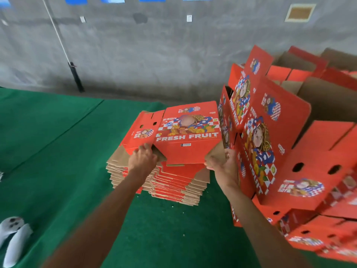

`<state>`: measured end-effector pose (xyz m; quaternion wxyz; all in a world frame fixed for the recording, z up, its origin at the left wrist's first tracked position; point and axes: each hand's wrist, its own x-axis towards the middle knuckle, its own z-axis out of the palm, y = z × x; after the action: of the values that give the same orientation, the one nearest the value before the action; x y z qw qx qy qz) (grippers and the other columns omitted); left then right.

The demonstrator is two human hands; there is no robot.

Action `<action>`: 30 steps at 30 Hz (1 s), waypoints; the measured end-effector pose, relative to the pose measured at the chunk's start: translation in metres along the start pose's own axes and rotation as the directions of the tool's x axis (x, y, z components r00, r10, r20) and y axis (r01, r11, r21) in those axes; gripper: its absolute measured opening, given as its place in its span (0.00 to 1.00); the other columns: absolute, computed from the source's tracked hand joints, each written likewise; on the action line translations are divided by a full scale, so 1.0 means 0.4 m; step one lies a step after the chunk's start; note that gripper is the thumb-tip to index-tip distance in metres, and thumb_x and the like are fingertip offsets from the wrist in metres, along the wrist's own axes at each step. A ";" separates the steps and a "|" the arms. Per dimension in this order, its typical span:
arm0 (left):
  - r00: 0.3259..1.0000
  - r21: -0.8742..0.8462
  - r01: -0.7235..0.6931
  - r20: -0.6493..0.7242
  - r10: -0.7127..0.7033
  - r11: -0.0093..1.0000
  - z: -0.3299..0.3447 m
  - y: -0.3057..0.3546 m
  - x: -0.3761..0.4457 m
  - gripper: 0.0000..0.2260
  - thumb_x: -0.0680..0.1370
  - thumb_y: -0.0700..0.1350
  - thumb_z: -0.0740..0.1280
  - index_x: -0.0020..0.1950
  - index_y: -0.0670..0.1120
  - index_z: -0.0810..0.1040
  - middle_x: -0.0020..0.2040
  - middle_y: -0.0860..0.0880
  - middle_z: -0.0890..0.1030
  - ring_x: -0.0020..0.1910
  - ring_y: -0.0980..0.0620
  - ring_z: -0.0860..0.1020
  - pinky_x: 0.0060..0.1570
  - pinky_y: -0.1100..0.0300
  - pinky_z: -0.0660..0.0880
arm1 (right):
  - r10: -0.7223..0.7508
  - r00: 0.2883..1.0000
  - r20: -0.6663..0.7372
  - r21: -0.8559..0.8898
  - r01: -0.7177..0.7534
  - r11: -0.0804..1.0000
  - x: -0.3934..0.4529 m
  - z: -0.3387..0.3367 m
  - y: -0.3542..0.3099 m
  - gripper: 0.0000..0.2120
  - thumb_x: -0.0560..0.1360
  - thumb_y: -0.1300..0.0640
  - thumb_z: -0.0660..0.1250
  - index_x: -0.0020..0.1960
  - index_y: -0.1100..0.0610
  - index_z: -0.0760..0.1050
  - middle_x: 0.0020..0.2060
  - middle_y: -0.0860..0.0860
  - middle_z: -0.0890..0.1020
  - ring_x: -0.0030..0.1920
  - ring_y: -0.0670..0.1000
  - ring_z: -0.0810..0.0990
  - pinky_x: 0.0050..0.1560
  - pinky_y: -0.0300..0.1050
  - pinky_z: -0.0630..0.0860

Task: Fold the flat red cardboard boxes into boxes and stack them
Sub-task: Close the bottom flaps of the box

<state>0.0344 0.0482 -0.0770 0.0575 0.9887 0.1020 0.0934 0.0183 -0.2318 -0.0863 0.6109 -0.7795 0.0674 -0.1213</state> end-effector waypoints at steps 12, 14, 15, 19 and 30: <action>0.820 -0.661 -0.061 -0.460 -0.341 0.748 -0.357 -0.094 -0.200 0.15 0.79 0.51 0.68 0.38 0.44 0.71 0.30 0.46 0.73 0.33 0.37 0.70 0.34 0.51 0.69 | -0.472 0.881 0.015 -0.103 0.471 0.876 -0.090 -0.122 -0.299 0.07 0.82 0.56 0.65 0.58 0.55 0.79 0.49 0.48 0.78 0.50 0.47 0.80 0.51 0.36 0.75; 0.800 -0.711 -0.111 -0.479 -0.362 0.695 -0.440 -0.103 -0.248 0.08 0.78 0.50 0.68 0.43 0.47 0.77 0.34 0.52 0.79 0.35 0.44 0.75 0.38 0.53 0.74 | -0.555 0.831 0.026 -0.119 0.554 0.824 -0.117 -0.156 -0.358 0.08 0.84 0.54 0.62 0.47 0.52 0.74 0.41 0.48 0.75 0.43 0.43 0.77 0.47 0.34 0.73; 0.794 -0.726 -0.127 -0.483 -0.369 0.676 -0.480 -0.108 -0.274 0.04 0.77 0.48 0.69 0.48 0.49 0.80 0.38 0.55 0.82 0.38 0.49 0.78 0.42 0.55 0.75 | -0.573 0.819 0.038 -0.130 0.573 0.810 -0.133 -0.173 -0.383 0.11 0.85 0.54 0.61 0.43 0.52 0.71 0.37 0.49 0.74 0.42 0.40 0.77 0.44 0.28 0.69; 0.777 -0.766 -0.141 -0.478 -0.409 0.628 -0.617 -0.112 -0.371 0.11 0.73 0.44 0.67 0.53 0.51 0.84 0.44 0.55 0.86 0.42 0.55 0.82 0.45 0.60 0.76 | -0.540 0.824 0.174 -0.241 0.567 0.788 -0.191 -0.248 -0.463 0.19 0.84 0.56 0.62 0.36 0.50 0.63 0.30 0.47 0.70 0.34 0.37 0.74 0.36 0.37 0.66; 0.916 -0.918 -0.032 -0.185 -0.357 0.394 -0.690 0.132 -0.607 0.06 0.71 0.40 0.67 0.35 0.43 0.81 0.34 0.49 0.80 0.34 0.57 0.74 0.36 0.63 0.71 | -0.319 0.852 0.415 -0.334 0.469 0.818 -0.325 -0.669 -0.447 0.11 0.80 0.63 0.62 0.39 0.63 0.73 0.31 0.59 0.79 0.33 0.61 0.79 0.32 0.55 0.74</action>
<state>-0.2431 -0.0286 0.1573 0.5730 0.7481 0.1414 0.3034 -0.1869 -0.4056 0.1330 0.3898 -0.8984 -0.1798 -0.0926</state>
